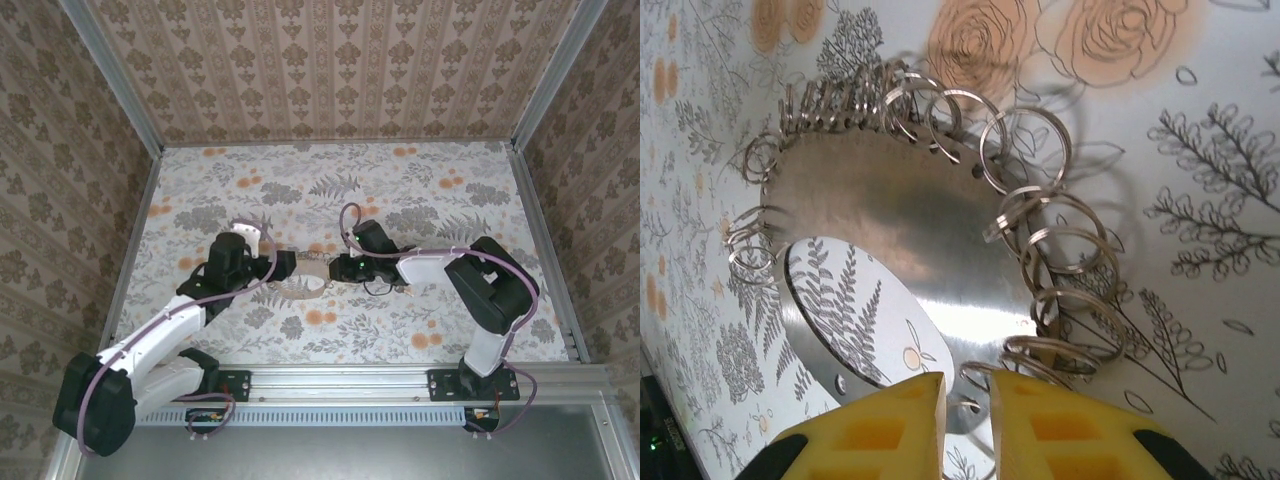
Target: Put the keys on the keyring
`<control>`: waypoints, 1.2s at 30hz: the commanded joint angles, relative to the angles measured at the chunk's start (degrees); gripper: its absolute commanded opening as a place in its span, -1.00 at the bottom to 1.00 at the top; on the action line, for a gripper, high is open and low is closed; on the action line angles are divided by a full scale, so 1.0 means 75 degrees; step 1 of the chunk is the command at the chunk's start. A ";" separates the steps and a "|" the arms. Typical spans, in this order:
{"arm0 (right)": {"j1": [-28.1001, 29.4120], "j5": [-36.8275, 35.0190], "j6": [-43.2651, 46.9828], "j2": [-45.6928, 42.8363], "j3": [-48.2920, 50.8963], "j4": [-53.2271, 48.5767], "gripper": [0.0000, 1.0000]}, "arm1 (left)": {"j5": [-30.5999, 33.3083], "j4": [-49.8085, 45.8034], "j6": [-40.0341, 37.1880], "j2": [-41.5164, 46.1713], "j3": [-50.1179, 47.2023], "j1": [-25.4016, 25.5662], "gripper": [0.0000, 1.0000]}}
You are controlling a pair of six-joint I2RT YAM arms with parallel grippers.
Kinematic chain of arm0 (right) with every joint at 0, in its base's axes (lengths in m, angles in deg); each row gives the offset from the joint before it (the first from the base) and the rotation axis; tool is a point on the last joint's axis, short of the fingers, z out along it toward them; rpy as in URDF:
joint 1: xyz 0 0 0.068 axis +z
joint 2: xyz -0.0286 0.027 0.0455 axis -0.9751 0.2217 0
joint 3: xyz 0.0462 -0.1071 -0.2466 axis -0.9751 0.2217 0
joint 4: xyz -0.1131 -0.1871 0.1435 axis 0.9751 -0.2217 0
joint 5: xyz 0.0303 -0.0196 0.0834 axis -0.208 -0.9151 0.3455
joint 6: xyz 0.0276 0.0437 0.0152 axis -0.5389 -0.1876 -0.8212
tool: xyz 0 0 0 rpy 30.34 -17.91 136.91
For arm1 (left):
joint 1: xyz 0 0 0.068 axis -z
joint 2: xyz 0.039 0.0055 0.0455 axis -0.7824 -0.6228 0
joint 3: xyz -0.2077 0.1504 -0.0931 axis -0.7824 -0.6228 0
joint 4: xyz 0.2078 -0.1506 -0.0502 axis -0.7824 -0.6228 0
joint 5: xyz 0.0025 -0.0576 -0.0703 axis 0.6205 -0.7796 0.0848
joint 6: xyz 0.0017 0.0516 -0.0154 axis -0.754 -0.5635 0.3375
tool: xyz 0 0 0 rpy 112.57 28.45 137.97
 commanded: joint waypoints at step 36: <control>0.1963 -0.3358 0.3596 -0.0518 -0.0908 -0.3142 -0.11 | 0.0448 -0.2054 0.1792 -0.0427 0.1505 -0.0898 1.00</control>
